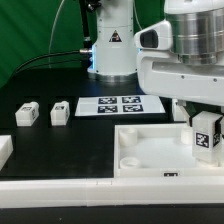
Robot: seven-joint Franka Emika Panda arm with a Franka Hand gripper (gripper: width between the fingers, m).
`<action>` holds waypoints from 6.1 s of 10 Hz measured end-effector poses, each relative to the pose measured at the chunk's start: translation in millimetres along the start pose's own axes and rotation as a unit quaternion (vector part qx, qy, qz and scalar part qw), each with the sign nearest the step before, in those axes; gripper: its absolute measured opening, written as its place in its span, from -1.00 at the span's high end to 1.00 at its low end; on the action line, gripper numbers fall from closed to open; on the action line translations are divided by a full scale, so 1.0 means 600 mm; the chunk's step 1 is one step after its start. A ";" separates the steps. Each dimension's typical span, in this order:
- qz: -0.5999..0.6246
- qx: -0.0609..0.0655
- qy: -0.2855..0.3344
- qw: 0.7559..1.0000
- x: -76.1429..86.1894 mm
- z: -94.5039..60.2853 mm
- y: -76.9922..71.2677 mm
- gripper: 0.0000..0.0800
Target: Assemble one leg
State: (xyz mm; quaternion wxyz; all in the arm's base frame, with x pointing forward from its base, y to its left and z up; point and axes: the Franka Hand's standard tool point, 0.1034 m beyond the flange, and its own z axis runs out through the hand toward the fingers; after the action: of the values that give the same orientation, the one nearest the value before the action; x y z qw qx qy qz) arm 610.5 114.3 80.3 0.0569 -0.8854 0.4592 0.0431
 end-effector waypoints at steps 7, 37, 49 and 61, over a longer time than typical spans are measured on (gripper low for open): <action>0.221 0.005 -0.010 0.975 -0.001 0.003 0.000 0.27; -0.160 -0.044 -0.010 0.986 -0.012 0.008 0.007 0.27; 0.345 -0.015 -0.024 0.938 -0.012 0.011 -0.004 0.26; -0.268 -0.020 -0.050 0.962 0.012 0.012 0.022 -0.62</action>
Offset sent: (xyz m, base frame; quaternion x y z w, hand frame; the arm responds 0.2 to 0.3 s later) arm -0.0002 -0.0020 -0.0034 0.0030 0.0003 0.1821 0.9833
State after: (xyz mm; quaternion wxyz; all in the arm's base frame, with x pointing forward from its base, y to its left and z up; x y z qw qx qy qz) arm 603.7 101.8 71.4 0.0714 -0.9738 0.2007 0.0800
